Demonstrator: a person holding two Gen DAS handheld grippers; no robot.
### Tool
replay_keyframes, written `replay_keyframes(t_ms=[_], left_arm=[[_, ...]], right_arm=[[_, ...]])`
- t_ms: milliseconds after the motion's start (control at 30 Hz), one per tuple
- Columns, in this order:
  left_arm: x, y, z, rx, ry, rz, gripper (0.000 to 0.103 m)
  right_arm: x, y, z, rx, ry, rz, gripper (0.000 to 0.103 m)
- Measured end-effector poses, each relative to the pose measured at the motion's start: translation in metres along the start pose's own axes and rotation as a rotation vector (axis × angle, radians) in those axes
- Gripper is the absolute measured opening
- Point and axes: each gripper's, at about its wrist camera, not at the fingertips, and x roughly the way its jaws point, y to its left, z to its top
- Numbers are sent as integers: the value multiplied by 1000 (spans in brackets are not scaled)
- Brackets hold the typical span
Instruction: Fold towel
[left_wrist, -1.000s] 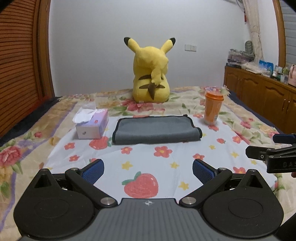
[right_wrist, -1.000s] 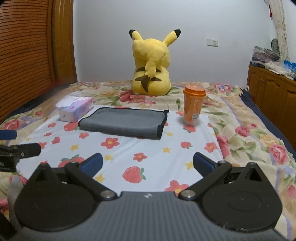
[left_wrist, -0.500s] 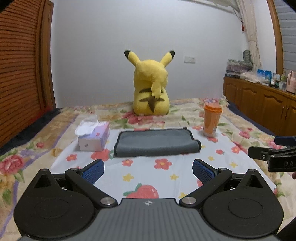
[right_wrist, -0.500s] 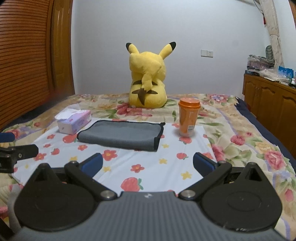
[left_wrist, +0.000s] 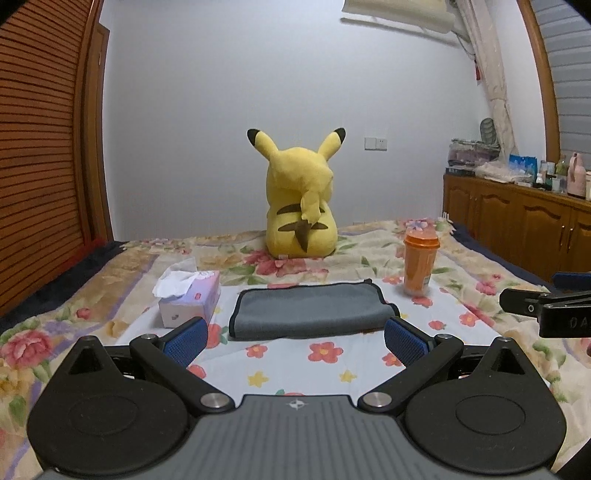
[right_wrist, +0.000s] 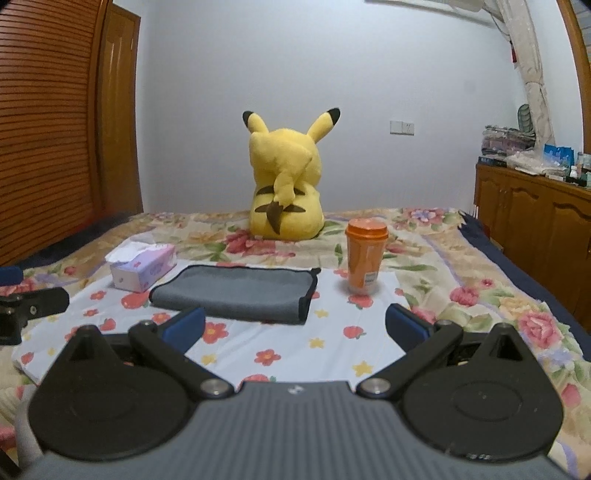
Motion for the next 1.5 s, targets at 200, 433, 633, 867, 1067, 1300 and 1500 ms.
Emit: replay_keyframes(t_ms=[200, 433, 633, 867, 1067, 1300, 1500], left_arm=[[-2, 0, 1, 2, -16, 2, 103], [-1, 0, 0, 2, -15, 2, 103], [-1, 0, 1, 2, -16, 2, 103], [-1, 0, 1, 3, -16, 2, 103], [-1, 0, 0, 2, -16, 2, 103], [-1, 1, 1, 3, -17, 3, 103], [-1, 1, 1, 2, -16, 2, 103]], right_arm=[[-3, -3, 1, 8, -33, -13, 103], [-3, -3, 1, 10, -36, -16, 103], [-3, -3, 1, 10, -36, -17, 103], [-3, -4, 1, 10, -37, -17, 103], [-3, -4, 1, 9, -37, -17, 103], [-3, -3, 1, 10, -37, -17, 103], [-3, -3, 1, 9, -38, -17, 103]])
